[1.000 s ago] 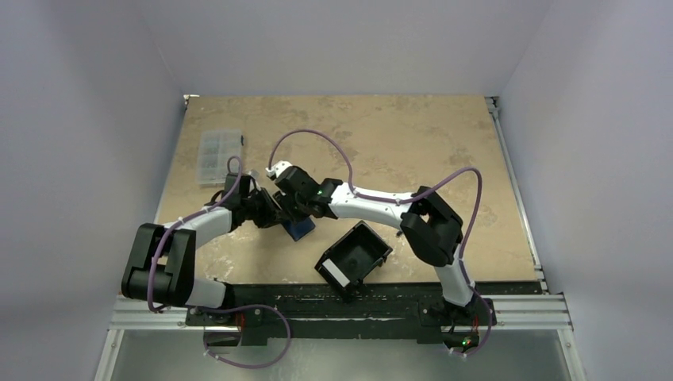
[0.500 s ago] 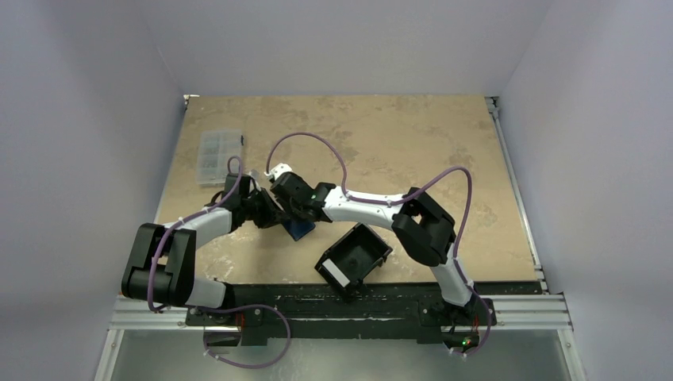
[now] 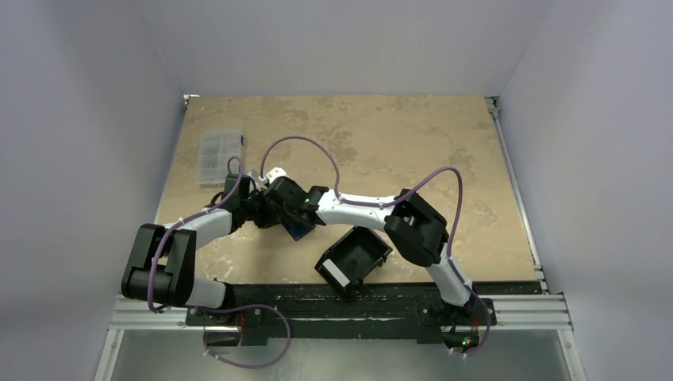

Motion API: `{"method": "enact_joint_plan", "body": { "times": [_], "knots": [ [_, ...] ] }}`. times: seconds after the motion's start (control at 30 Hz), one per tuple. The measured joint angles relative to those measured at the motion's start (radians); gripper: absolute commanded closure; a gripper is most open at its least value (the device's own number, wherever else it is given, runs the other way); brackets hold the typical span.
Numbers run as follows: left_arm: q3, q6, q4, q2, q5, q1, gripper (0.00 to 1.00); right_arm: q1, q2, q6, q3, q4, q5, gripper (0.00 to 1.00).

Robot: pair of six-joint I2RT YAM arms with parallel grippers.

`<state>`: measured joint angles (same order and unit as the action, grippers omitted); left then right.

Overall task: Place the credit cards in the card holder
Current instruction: Close the card holder at the center of the board.

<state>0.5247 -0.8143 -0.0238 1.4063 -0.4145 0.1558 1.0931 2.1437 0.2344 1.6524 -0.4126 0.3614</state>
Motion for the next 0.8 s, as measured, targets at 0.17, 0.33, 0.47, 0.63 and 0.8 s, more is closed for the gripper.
{"method": "enact_joint_plan", "body": {
  "times": [0.17,0.33,0.47,0.63,0.8],
  "knots": [
    [-0.002,0.000,0.003,0.000,0.000,0.000,0.91,0.006,0.018,-0.005,0.001,-0.026,0.032,0.59],
    [-0.006,-0.001,0.009,0.000,-0.002,-0.001,0.91,0.006,0.018,-0.008,0.004,-0.045,0.064,0.64],
    [-0.009,-0.001,0.016,0.000,-0.003,-0.001,0.91,0.008,0.018,-0.008,0.004,-0.045,0.069,0.77],
    [-0.013,-0.001,0.023,0.000,-0.005,-0.001,0.91,0.013,0.018,-0.007,0.004,-0.044,0.071,0.83],
    [-0.013,-0.001,0.023,0.000,-0.006,-0.002,0.91,0.013,0.017,-0.006,0.004,-0.043,0.063,0.85]
  ]
}}
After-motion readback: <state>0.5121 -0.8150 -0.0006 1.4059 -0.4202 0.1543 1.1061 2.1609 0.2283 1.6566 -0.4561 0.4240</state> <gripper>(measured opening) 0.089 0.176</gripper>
